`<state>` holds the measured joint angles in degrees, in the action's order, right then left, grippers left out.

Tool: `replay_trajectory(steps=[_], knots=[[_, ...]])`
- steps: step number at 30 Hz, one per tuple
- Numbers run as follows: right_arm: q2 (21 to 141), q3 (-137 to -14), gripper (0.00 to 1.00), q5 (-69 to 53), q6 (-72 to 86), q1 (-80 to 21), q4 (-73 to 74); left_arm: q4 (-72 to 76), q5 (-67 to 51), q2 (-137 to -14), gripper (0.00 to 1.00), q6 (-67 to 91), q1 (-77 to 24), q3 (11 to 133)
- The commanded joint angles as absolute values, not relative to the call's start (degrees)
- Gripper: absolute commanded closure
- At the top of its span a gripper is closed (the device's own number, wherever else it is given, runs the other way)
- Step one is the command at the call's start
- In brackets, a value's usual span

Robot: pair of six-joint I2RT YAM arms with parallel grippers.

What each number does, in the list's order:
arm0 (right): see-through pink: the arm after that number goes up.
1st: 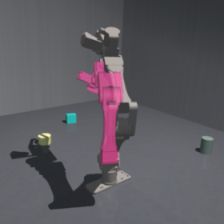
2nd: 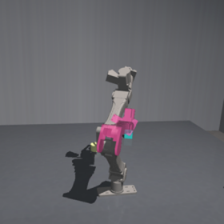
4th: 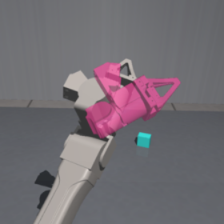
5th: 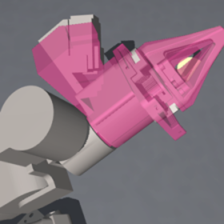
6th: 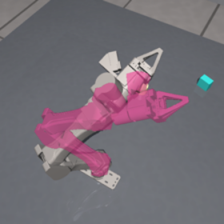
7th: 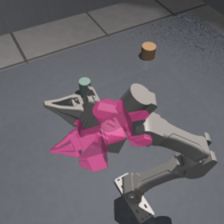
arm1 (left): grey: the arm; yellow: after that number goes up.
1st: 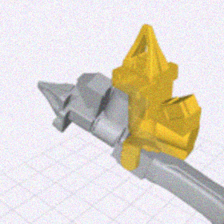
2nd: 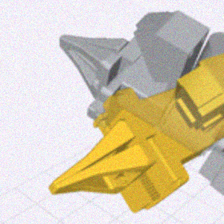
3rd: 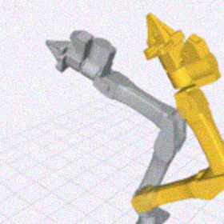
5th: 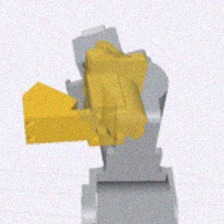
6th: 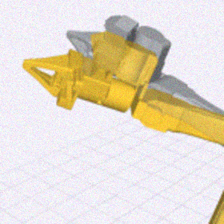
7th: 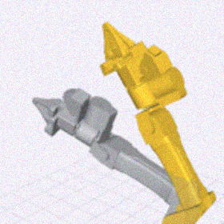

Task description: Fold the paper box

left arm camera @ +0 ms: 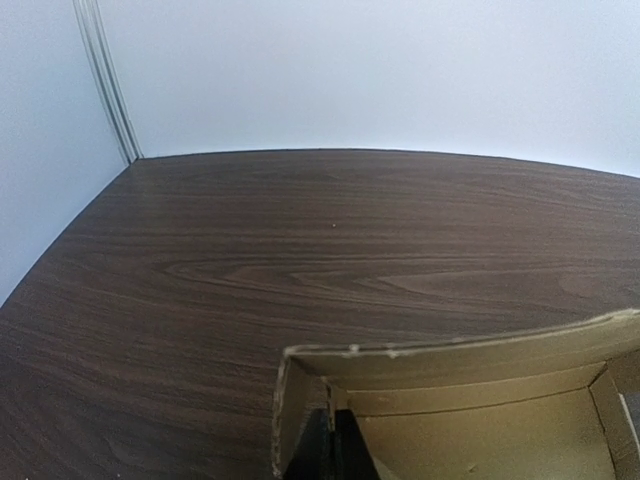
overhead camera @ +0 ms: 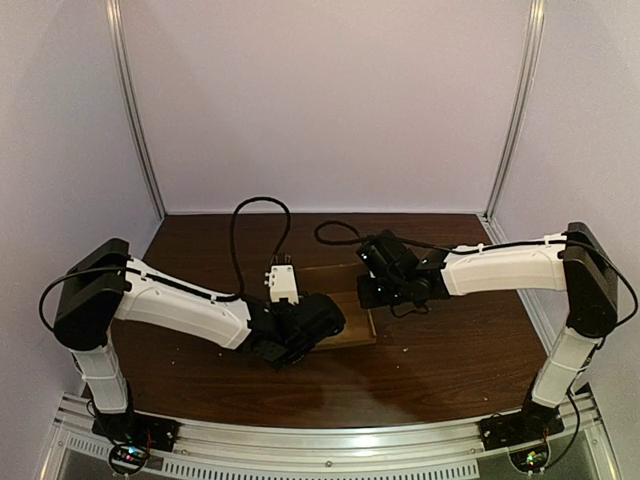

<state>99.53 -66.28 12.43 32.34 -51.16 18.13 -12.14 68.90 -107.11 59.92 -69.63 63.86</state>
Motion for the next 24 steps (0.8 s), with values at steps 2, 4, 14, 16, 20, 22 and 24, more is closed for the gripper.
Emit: replay_trajectory(steps=[2,4,14,16,20,22,24], knots=[[98.5,-64.6,0.94,3.1,35.9,-52.8,17.7,-20.0,64.5,-109.6,1.0,63.2,-70.7,64.7],[98.4,-64.9,0.93,3.7,35.4,-53.1,18.1,-20.5,64.6,-109.6,1.0,63.0,-70.6,65.1],[95.4,-59.3,0.87,-4.3,22.8,-52.6,15.5,-21.7,65.2,-110.1,1.0,64.6,-71.0,63.2],[94.9,-60.2,0.86,-5.1,20.5,-52.5,17.4,-22.6,66.3,-110.4,1.0,66.0,-71.1,63.1],[95.2,-61.8,0.85,-5.8,18.0,-52.0,22.4,-23.6,67.2,-111.3,1.0,68.4,-71.1,63.1],[96.1,-63.2,0.85,-7.7,16.7,-51.4,25.2,-23.9,66.9,-111.8,1.0,69.1,-71.1,63.3],[96.4,-64.0,0.85,-10.8,14.7,-50.6,27.4,-24.3,66.8,-111.9,1.0,69.4,-71.1,63.4]])
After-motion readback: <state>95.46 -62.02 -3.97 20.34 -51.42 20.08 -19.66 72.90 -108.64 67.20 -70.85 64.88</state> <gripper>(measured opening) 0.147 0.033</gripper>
